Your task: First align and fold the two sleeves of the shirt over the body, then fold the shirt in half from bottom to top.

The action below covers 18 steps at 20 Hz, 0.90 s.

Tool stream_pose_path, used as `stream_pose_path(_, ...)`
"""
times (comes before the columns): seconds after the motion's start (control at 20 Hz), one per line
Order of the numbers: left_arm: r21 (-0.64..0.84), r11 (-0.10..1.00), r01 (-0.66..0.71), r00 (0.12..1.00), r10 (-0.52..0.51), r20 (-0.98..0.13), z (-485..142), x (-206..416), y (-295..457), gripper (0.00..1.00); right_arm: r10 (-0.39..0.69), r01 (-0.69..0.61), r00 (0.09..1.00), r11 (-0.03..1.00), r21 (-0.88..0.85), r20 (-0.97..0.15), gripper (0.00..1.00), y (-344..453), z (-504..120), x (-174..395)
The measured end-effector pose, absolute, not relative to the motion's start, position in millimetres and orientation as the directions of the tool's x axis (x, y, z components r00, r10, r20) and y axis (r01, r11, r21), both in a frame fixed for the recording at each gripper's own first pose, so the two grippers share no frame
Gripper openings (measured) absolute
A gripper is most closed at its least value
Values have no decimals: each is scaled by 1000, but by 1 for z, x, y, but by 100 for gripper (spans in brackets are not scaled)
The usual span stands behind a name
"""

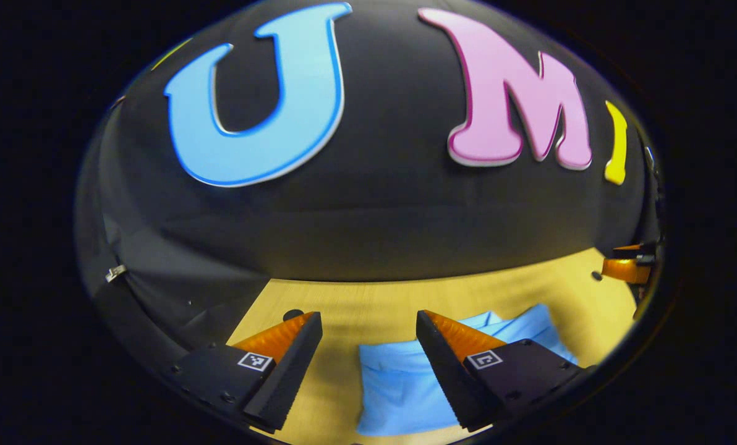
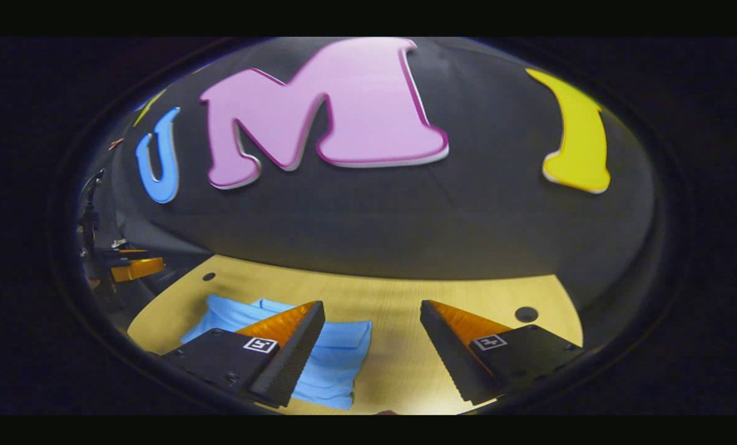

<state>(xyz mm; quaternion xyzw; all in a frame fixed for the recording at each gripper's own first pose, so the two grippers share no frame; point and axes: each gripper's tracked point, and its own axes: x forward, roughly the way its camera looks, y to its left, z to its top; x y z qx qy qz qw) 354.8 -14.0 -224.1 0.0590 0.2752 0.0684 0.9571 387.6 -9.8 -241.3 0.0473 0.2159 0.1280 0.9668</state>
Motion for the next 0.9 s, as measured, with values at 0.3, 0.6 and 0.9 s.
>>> stream_pose_path(0.3, 126, 991, -45, 902, 95, -421, -162, 167, -29, 98, 236, -223, 925, 972, 79, -298, 98, 18, -164, 209)
stream_pose_path(0.6, 114, 993, -11, 934, 51, -352, -101, -11, -43, 98, 210, -204, 960, 978, 53, -187, 99, 61, -101, 24)
stream_pose_path(0.9, 107, 994, 1, 969, 25, -244, -48, -95, -91, 98, 286, -280, 949, 958, 64, -134, 97, 98, -54, -98)
